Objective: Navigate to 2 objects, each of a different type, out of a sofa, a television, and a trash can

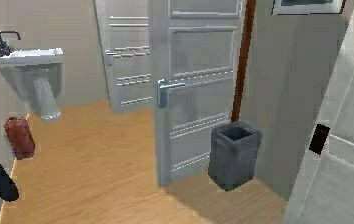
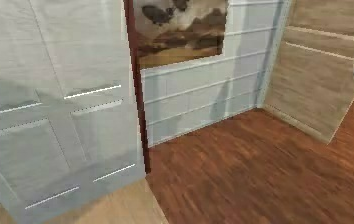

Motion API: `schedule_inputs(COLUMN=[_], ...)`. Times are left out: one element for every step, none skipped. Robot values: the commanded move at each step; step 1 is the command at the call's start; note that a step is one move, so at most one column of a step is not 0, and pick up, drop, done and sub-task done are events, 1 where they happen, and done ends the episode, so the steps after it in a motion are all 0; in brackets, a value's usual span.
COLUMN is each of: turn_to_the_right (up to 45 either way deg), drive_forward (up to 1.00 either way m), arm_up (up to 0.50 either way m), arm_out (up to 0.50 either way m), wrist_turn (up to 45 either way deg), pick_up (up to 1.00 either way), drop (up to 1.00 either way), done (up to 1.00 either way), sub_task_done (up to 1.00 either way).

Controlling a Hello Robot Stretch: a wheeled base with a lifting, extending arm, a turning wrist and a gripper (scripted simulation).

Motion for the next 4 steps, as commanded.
schedule_inputs(turn_to_the_right=[45.0,0.0,33.0,3.0], drive_forward=[0.00,0.65,0.00,0.00], arm_up=[0.00,0.00,0.00,0.00], arm_out=[0.00,0.00,0.00,0.00], wrist_turn=[0.0,0.0,0.0,0.0], pick_up=[0.00,0.00,0.00,0.00], drop=[0.00,0.00,0.00,0.00], done=[0.00,0.00,0.00,0.00], sub_task_done=[0.00,0.00,0.00,0.00])
